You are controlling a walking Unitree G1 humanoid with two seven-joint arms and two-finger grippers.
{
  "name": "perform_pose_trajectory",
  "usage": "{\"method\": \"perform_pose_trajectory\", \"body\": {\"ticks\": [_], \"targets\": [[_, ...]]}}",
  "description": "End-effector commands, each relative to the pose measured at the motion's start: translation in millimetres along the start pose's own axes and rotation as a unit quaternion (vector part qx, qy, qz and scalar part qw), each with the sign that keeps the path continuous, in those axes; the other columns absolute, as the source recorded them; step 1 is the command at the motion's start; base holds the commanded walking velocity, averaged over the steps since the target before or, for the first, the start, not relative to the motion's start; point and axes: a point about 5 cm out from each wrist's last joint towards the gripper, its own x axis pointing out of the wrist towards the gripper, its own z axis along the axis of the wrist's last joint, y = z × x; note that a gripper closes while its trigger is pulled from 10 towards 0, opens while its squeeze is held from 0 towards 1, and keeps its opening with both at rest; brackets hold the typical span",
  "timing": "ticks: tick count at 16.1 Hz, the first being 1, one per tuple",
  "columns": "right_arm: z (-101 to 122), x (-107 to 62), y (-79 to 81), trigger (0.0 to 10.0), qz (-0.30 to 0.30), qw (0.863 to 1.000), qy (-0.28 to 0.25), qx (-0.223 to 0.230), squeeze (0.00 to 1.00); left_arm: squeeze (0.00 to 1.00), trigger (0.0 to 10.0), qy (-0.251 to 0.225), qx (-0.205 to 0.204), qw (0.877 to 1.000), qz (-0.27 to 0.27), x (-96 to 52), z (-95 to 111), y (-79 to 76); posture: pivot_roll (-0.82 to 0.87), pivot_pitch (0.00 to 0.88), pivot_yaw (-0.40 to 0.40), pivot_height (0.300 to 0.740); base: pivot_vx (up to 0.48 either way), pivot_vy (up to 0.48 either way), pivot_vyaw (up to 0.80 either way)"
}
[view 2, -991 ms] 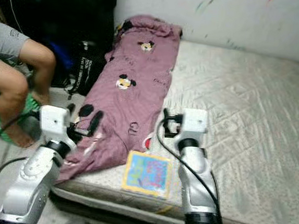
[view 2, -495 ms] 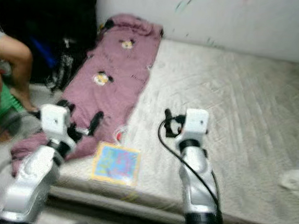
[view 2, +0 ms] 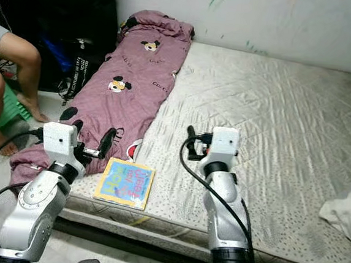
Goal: Clean up the room
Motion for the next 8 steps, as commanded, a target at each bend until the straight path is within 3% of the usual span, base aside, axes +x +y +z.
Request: {"method": "perform_pose_trajectory", "body": {"ticks": [1, 3, 4, 8], "targets": [[3.2, 1.5, 0.1, 10.0, 0.0, 1.0, -0.004, -0.002, 0.0, 0.0, 10.0, -0.011, 0.001, 1.0, 0.0, 0.5, 4.6, 3.0, 0.04, 0.0, -0.029, 0.74, 0.0, 0.0, 0.0], [3.0, 1.5, -0.1, 10.0, -0.001, 1.0, -0.004, 0.0, 0.0, 0.0, 10.0, -0.016, 0.015, 1.0, -0.002, 1.4, 7.1, 2.0, 0.04, 0.0, -0.029, 0.74, 0.0, 0.0, 0.0], [3.1, 1.4, -0.1, 10.0, -0.001, 1.0, -0.004, 0.0, 0.0, 0.0, 10.0, -0.017, 0.045, 0.999, 0.003, 2.2, 8.7, 2.1, 0.04, 0.0, -0.029, 0.74, 0.0, 0.0, 0.0], [3.2, 1.4, -0.3, 10.0, -0.002, 1.0, -0.004, 0.0, 0.0, 0.0, 10.0, -0.019, 0.065, 0.998, 0.016, 4.0, 9.4, 8.5, 0.04, 0.0, -0.029, 0.74, 0.0, 0.0, 0.0]]}}
